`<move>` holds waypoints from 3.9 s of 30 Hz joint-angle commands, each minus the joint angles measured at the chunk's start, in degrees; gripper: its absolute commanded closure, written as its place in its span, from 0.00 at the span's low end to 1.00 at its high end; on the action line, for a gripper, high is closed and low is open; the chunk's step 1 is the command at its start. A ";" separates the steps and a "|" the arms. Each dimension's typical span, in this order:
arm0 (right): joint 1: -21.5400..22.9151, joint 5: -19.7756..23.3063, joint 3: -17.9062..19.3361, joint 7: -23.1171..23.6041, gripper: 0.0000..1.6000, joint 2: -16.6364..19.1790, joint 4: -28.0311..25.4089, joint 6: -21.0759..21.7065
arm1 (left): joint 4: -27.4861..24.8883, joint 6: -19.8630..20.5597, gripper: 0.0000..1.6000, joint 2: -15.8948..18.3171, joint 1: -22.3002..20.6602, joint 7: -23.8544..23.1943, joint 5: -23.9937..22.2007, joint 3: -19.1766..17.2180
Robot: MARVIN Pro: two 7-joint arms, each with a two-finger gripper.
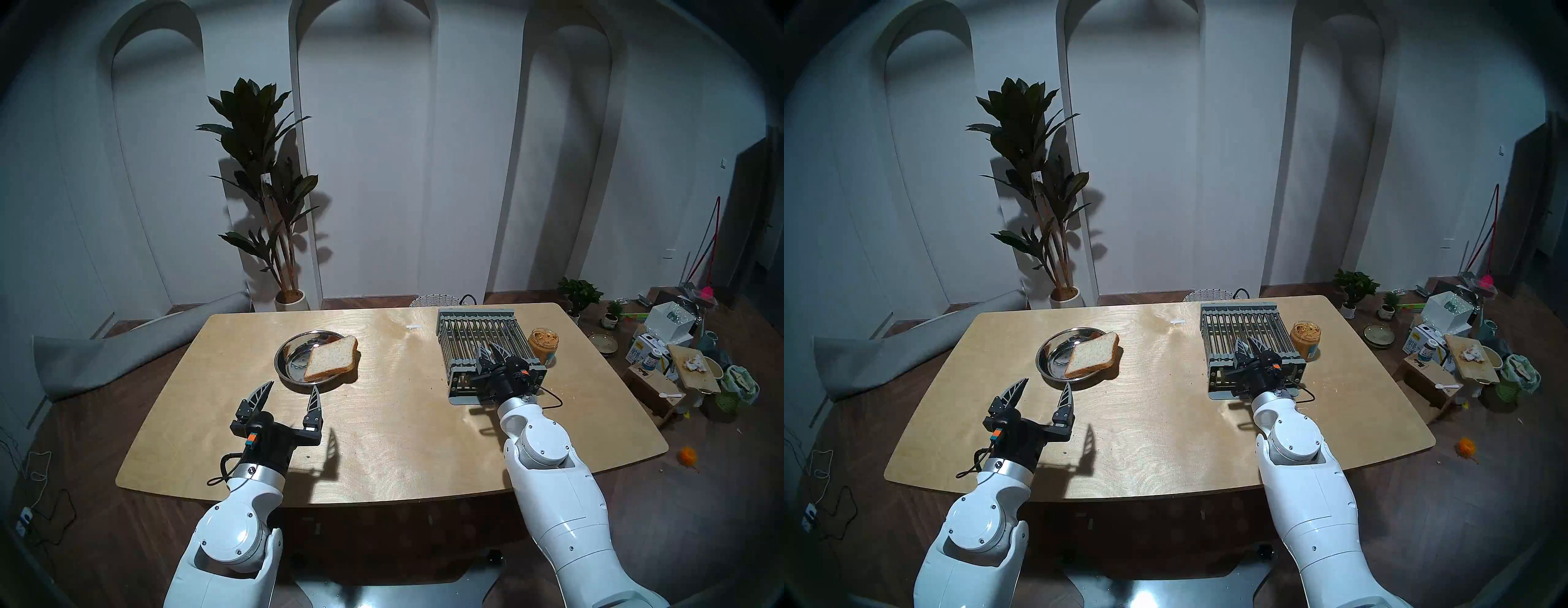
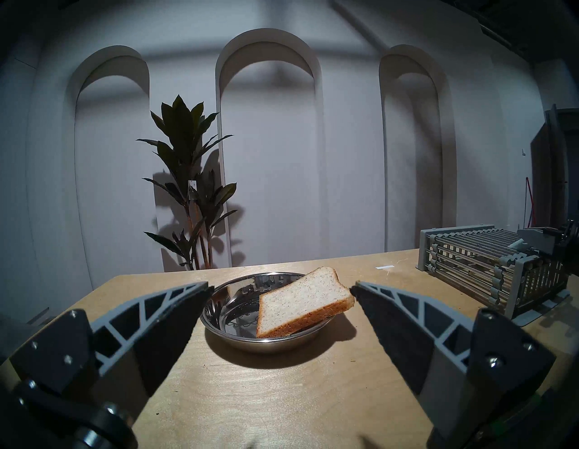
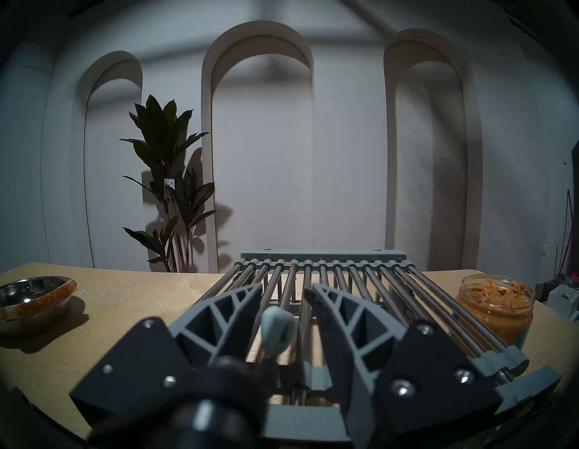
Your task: Spread peanut butter over the slice of bread with the knife
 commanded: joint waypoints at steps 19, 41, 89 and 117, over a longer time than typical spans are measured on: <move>0.36 2.18 -0.09 -1.27 1.00 -1.00 -3.67 1.75 | -3.88 0.72 0.00 0.21 0.17 -0.70 -0.84 -0.23; 1.99 4.86 0.41 -6.56 1.00 -4.03 -17.28 7.97 | -4.39 0.48 0.00 0.08 0.50 -0.91 -1.13 -0.32; 7.32 -3.63 6.02 5.51 1.00 19.35 -33.61 48.20 | -0.04 1.48 0.00 2.06 -7.59 -5.94 -6.04 2.00; 5.45 -5.64 6.50 8.23 1.00 19.71 -27.43 46.43 | 0.88 1.77 0.00 2.18 -7.93 -5.21 -5.86 2.67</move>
